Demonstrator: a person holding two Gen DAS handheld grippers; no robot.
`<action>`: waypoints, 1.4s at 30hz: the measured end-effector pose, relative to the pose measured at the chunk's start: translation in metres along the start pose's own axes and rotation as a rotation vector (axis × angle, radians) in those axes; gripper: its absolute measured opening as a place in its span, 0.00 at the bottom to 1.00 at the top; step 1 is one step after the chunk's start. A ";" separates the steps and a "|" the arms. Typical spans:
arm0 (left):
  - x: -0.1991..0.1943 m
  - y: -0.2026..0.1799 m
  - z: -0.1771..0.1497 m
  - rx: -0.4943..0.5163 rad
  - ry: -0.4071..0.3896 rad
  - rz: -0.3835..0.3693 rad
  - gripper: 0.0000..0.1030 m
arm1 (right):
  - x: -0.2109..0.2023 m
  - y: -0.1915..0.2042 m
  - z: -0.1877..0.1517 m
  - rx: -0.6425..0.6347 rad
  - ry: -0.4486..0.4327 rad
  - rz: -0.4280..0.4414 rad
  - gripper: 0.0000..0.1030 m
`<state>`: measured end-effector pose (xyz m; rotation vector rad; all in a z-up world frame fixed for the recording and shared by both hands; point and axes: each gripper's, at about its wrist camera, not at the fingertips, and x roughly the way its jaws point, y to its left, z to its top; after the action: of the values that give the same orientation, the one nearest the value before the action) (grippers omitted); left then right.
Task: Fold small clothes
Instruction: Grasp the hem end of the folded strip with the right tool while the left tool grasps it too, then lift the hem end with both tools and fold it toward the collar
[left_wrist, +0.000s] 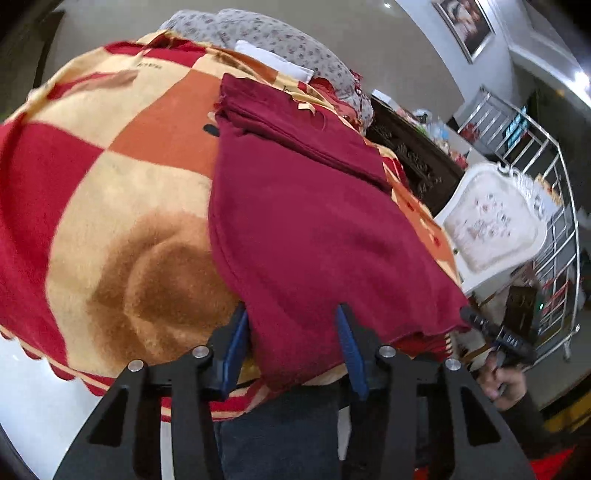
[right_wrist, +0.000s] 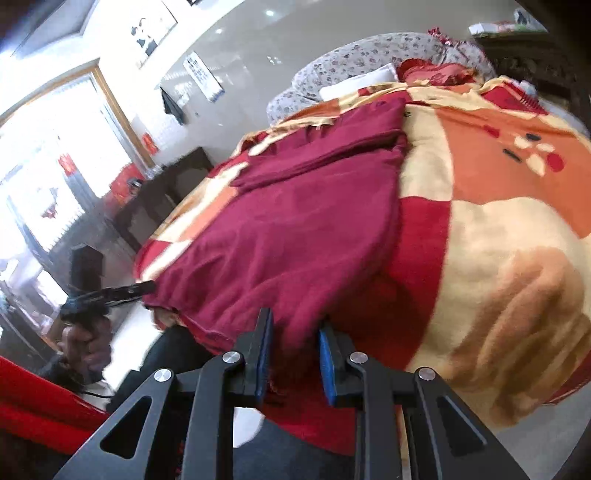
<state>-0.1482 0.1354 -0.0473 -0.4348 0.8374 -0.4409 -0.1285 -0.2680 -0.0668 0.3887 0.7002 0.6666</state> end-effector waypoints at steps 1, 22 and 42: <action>0.002 0.000 0.000 0.002 0.004 0.004 0.44 | 0.000 0.000 0.000 0.007 -0.008 0.015 0.26; -0.023 -0.012 0.011 0.007 -0.046 -0.024 0.08 | -0.018 0.012 0.003 -0.028 0.003 -0.035 0.14; 0.068 0.020 0.225 -0.272 -0.252 0.017 0.07 | 0.061 -0.043 0.209 0.169 -0.177 -0.026 0.08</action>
<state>0.0718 0.1585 0.0346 -0.7186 0.6569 -0.2499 0.0708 -0.2811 0.0298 0.5866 0.5934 0.5421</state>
